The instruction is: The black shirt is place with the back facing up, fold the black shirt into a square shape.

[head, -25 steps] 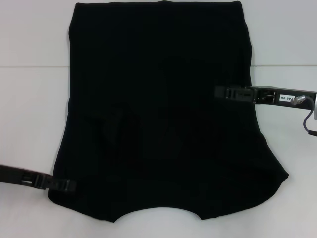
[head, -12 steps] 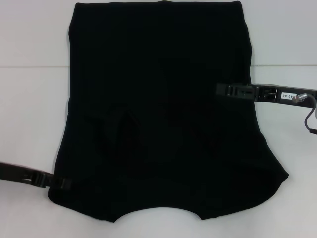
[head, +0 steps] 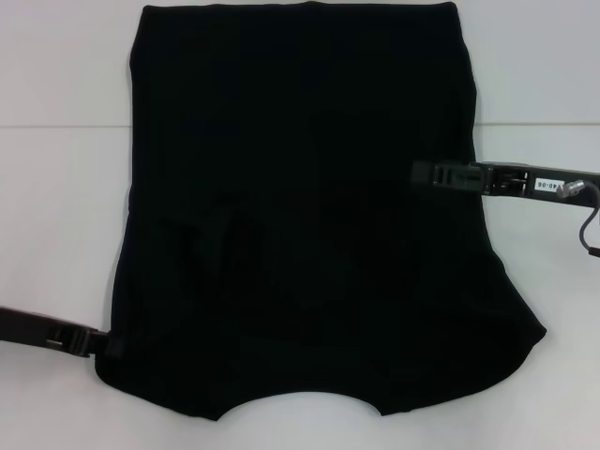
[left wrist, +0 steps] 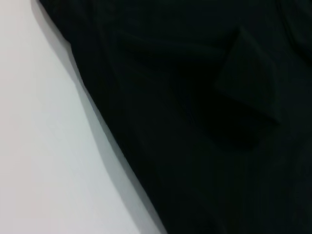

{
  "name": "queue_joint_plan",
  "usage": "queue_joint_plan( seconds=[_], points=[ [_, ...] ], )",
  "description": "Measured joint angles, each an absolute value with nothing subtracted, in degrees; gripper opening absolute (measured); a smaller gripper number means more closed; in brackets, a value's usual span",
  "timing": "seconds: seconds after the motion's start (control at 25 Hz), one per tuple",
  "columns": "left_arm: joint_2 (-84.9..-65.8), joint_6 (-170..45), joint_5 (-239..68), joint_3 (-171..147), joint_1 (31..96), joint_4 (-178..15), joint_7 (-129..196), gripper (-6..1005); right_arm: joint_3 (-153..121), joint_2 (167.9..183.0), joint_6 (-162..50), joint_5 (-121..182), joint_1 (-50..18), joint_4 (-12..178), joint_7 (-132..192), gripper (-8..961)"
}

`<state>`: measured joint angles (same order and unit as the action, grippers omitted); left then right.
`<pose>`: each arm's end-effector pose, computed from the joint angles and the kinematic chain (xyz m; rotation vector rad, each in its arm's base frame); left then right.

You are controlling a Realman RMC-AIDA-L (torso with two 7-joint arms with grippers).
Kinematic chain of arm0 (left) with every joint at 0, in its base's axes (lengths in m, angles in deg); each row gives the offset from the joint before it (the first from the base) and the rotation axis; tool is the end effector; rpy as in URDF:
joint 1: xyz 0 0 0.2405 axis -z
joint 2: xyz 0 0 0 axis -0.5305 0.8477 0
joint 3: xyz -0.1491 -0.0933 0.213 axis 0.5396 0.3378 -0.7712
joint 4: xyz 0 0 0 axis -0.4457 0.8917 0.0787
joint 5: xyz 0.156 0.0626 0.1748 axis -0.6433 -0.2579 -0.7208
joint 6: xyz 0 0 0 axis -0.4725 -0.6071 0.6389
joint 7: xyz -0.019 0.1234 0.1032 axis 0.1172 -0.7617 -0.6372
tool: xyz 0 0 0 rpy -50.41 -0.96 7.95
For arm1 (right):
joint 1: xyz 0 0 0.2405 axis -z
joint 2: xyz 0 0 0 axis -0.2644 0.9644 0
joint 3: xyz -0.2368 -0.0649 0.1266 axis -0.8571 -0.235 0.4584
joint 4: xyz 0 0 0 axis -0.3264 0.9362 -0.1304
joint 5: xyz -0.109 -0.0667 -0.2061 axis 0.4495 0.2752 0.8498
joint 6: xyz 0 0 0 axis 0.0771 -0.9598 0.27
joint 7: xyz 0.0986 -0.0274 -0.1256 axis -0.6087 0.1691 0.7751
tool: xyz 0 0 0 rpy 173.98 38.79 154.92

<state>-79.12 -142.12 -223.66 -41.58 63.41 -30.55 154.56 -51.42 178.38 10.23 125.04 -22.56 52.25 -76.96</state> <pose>-0.3552 0.3693 0.0228 -2.4037 -1.4636 0.0235 0.2629 0.4453 -0.0054 -2.4214 1.2239 0.7820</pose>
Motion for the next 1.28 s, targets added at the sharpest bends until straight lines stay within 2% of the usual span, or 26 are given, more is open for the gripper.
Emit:
queue_joint_plan(
  seconds=[0.04,0.16,0.4,0.84,1.0,1.28],
  points=[
    [-79.12,-142.1,-223.7,-41.6,63.4,-30.5,154.6,332,-51.4,178.31,10.3,125.1,-22.5,52.3,-77.0,831],
    [-79.11,-142.4,-223.7,-41.5,63.5,-30.5,154.6,105,-51.6,177.83,10.3,125.6,-22.4,52.6,-77.6,830],
    [-79.03,-142.6,-223.1,-41.1,63.7,-30.5,154.7,52,-51.6,175.9,12.8,130.3,-21.2,52.7,-81.6,829],
    [-79.39,-142.4,-222.3,-41.0,63.7,-30.6,155.5,49,-51.5,171.23,17.1,133.7,-14.2,52.9,-87.2,826],
    [-79.59,-142.0,-222.3,-40.9,63.7,-31.2,155.6,49,-51.4,170.95,18.1,137.6,-13.8,53.2,-88.9,819],
    [-79.57,-142.0,-222.2,-40.9,64.1,-31.3,155.6,49,-51.5,172.25,18.2,143.3,-15.7,53.4,-91.0,744]
  ],
)
